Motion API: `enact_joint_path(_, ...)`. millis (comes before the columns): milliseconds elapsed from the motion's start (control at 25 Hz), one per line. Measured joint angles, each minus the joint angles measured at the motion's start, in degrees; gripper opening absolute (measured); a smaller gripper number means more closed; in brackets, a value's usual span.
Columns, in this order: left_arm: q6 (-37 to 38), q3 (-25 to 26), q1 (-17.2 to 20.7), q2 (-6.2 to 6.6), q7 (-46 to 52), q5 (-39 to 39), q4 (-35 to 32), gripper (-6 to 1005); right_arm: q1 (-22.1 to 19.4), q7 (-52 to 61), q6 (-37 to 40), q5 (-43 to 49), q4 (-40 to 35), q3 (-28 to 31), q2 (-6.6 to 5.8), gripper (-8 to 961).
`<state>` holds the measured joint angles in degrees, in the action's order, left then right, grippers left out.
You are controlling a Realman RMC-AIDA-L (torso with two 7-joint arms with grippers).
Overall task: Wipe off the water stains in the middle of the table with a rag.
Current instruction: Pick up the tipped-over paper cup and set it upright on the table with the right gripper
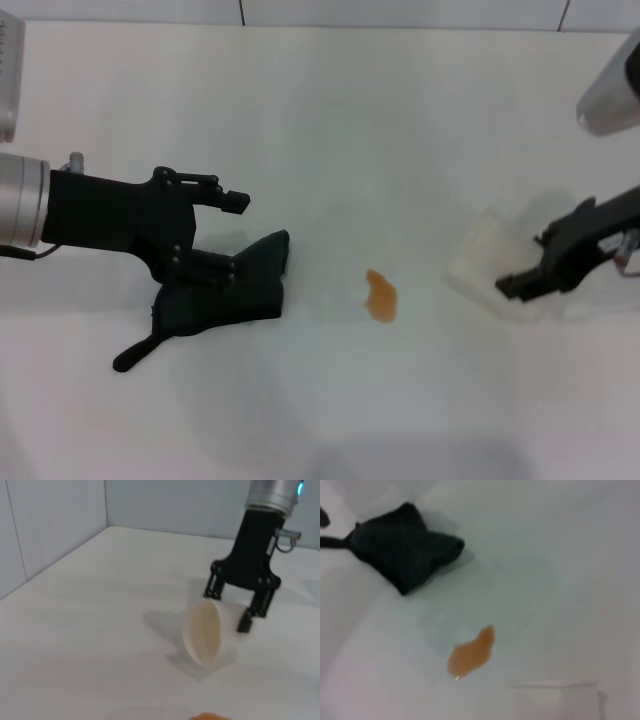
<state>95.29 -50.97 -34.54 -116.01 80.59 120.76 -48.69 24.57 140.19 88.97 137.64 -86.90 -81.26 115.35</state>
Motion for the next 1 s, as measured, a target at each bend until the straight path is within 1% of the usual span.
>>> enact_joint_path(120,-0.2,0.0,0.0,0.0,0.0,0.0,0.0,817,0.1,-0.3,-0.4,-0.2,-1.1,2.0,-0.02,611)
enact_joint_path(240,-0.6,0.0,0.1,0.0,-0.1,0.0,0.0,817,0.1,-1.3,-2.6,-0.7,-1.1,3.6,-0.05,603)
enact_joint_path(440,-0.9,0.3,0.5,0.0,-0.7,0.0,0.0,816,-1.2,-4.0,-7.5,-1.8,0.5,5.8,-0.05,601)
enact_joint_path(520,-1.1,0.4,0.5,0.0,-0.7,0.0,0.1,816,-1.7,-6.1,-9.6,-4.2,2.3,7.3,-0.05,601)
enact_joint_path(600,-1.2,0.4,0.5,0.0,-0.6,0.0,0.1,816,-2.8,-10.3,-12.1,-9.2,5.0,9.5,-0.06,601)
enact_joint_path(640,-1.2,0.4,0.4,0.0,-0.6,0.0,0.1,816,-3.7,-14.8,-13.5,-14.0,7.6,11.6,-0.12,601)
enact_joint_path(680,-1.2,0.4,0.4,0.0,-0.6,0.0,0.1,816,-3.7,-14.8,-13.5,-14.0,7.6,11.6,-0.12,601)
enact_joint_path(800,-1.2,0.4,0.2,0.0,-0.2,-0.2,0.1,816,-5.2,-23.5,-14.3,-23.1,13.1,16.0,-0.18,601)
enact_joint_path(840,-1.2,0.4,0.2,0.0,-0.2,-0.2,0.1,816,-5.6,-25.9,-14.3,-25.2,14.7,17.1,-0.19,601)
enact_joint_path(880,-1.2,0.5,0.1,0.01,-0.2,-0.3,0.1,816,-5.6,-25.9,-14.3,-25.2,14.7,17.1,-0.19,601)
enact_joint_path(920,-1.2,0.5,0.1,0.01,-0.1,-0.3,0.1,816,-6.3,-31.5,-14.4,-30.2,18.6,19.0,-0.21,601)
enact_joint_path(1000,-1.4,0.6,0.1,-0.01,-0.1,-0.4,0.1,816,-6.8,-36.7,-14.5,-34.5,22.6,20.5,-0.25,601)
